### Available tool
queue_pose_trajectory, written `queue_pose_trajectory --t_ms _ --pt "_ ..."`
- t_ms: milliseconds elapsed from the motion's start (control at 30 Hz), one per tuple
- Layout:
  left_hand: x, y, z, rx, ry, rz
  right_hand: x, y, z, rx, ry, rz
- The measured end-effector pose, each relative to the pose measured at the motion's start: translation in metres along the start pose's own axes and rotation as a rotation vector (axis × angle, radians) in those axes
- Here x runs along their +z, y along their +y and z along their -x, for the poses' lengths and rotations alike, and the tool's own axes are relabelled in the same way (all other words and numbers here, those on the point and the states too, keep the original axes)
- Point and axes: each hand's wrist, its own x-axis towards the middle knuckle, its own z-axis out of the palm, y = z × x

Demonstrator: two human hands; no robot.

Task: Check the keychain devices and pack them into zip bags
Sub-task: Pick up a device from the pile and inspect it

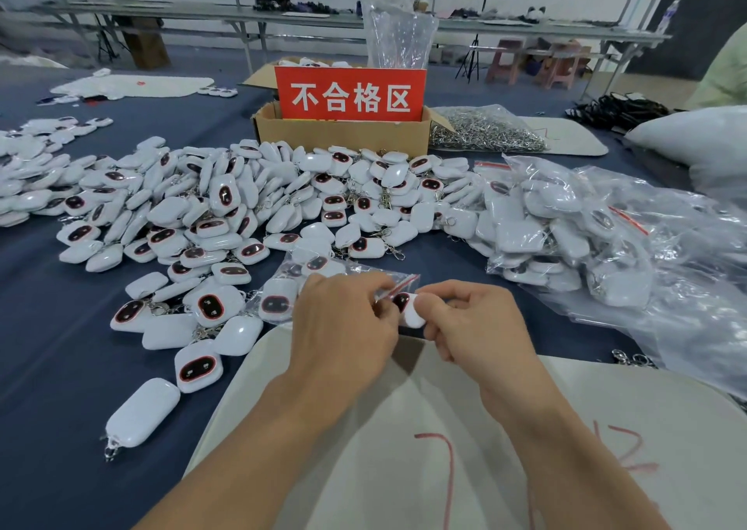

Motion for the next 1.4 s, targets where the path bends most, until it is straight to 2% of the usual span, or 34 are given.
queue_pose_trajectory --t_ms 100,233,333,367,433,500,567,667,767,933,1067,1200,1267,1400 --pt "0.0 0.004 0.002 0.161 0.094 0.022 0.001 -0.006 0.005 -0.009 -0.225 -0.152" --pt "0.002 -0.001 0.001 0.235 0.144 0.072 0.002 -0.006 0.006 -0.054 -0.419 -0.348" --pt "0.001 0.002 0.004 0.295 0.135 0.154 0.002 -0.004 0.006 -0.107 -0.506 -0.2" --pt "-0.001 0.002 0.004 0.294 0.135 0.178 0.003 -0.003 0.006 -0.102 -0.482 -0.131" --pt "-0.008 -0.002 0.001 0.221 0.209 0.225 0.002 0.0 0.005 -0.06 -0.323 -0.068" --pt "-0.019 -0.01 -0.008 0.026 0.366 0.341 -0.001 0.003 0.003 -0.023 -0.091 -0.002" --pt "-0.028 -0.022 -0.019 -0.245 0.508 0.511 -0.004 0.004 0.002 -0.031 0.08 0.073" --pt "-0.038 -0.036 -0.031 -0.549 0.652 0.697 -0.005 0.002 0.003 -0.047 0.151 0.076" --pt "-0.042 -0.045 -0.034 -0.623 0.685 0.78 -0.002 0.001 0.004 -0.052 0.17 0.115" --pt "-0.041 -0.054 -0.037 -0.624 0.634 0.64 0.001 0.002 0.005 -0.082 0.243 0.129" --pt "-0.037 -0.06 -0.036 -0.626 0.421 0.509 0.01 0.004 0.004 -0.145 0.304 0.117" --pt "-0.03 -0.063 -0.035 -0.548 0.125 0.156 0.016 0.002 -0.007 -0.177 0.242 0.16" --pt "-0.029 -0.064 -0.033 -0.505 0.069 0.03 0.019 -0.003 -0.019 -0.193 0.201 0.179" --pt "-0.026 -0.066 -0.031 -0.456 0.052 -0.022 0.028 -0.025 -0.056 -0.239 0.107 0.351"
